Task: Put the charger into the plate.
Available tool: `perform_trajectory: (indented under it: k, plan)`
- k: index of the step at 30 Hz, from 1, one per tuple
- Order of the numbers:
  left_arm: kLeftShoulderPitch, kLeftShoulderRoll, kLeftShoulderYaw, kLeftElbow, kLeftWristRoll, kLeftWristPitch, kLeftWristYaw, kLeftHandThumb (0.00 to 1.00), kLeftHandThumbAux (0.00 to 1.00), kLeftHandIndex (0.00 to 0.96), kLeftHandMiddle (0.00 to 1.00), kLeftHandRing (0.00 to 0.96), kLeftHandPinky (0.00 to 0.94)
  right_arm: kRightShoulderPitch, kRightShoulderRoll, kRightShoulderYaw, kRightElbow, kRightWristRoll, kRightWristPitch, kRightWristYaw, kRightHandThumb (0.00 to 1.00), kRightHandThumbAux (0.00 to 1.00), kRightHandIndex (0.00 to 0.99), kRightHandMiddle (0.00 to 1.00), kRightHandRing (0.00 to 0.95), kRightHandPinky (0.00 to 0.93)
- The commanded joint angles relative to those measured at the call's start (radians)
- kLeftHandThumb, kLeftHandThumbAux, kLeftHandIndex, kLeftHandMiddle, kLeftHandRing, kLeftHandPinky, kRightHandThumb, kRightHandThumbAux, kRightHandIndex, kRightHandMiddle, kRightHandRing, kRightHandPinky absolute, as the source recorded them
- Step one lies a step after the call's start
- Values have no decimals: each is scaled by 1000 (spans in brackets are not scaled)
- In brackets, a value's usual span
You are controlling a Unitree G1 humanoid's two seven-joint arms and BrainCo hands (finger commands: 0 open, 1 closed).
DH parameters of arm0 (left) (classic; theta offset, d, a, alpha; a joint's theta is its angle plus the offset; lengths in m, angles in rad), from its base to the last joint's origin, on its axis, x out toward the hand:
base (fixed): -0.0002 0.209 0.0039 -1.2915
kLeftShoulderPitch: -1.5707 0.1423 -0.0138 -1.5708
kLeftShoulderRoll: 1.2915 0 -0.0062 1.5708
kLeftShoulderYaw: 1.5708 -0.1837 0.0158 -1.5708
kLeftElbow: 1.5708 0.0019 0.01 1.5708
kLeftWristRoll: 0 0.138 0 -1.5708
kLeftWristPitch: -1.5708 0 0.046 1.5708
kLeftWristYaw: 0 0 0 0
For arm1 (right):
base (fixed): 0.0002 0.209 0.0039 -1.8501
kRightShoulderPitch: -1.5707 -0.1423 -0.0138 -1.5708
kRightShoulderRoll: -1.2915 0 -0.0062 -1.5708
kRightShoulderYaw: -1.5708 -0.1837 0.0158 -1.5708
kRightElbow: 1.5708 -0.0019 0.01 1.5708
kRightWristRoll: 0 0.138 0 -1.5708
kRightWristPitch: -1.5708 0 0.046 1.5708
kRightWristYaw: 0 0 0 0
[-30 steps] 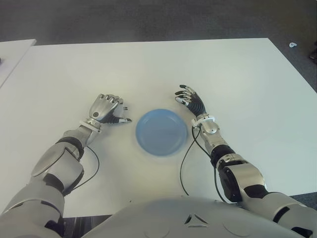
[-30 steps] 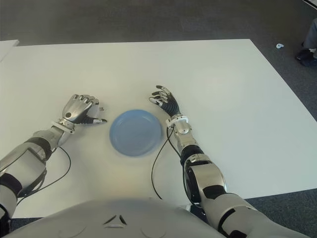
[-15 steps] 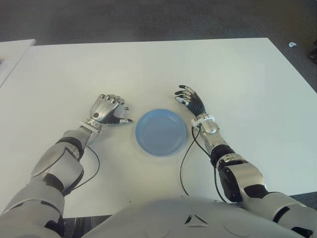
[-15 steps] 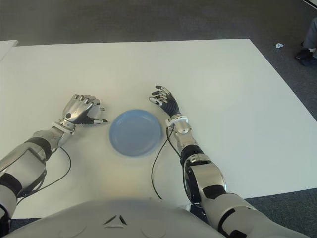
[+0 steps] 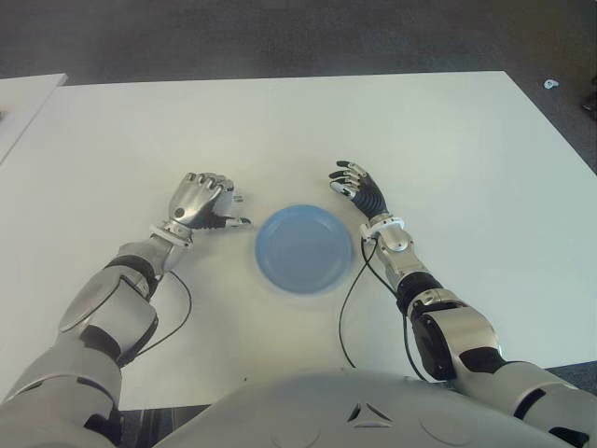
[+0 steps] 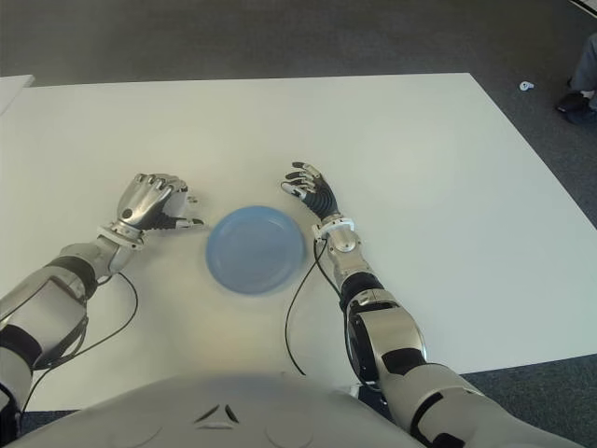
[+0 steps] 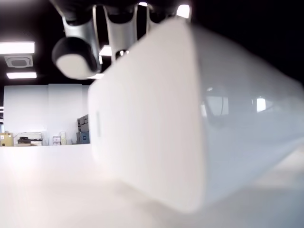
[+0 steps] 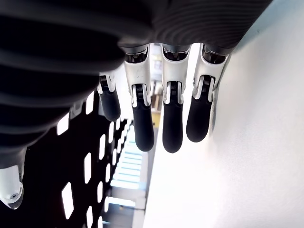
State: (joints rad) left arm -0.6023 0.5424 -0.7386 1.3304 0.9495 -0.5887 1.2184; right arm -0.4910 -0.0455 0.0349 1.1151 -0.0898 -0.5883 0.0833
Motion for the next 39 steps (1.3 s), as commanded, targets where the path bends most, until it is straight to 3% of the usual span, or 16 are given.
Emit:
perform_trajectory:
  k: [1,7,15,24,31,39]
  plan:
    - [-52,36,39,-55,-32,-65,-22,277,732,846,933,917,912,78,10,5,73,-4,113,25,0,520,181,350,336,298]
    - [-62,63,90,-107,-71,-141,-58,367,697,848,932,915,910,76,11,1,74,-2,118,29,0,520,183,348,332,298]
    - [-43,68,142,-167,-118,-184,-136,438,650,850,928,911,907,74,13,-3,75,-1,119,33,0,523,177,350,332,294]
    - [38,49,212,-381,-176,-205,-263,475,622,852,924,909,906,71,17,-9,76,0,121,41,0,509,170,348,329,286]
    - [104,-22,183,-487,-114,-173,-291,524,623,844,928,909,904,65,21,-10,79,-1,126,36,0,500,163,343,324,281]
    - [175,-28,152,-622,-79,-208,-405,501,691,805,915,903,896,58,27,-18,83,6,130,33,0,497,152,332,316,273]
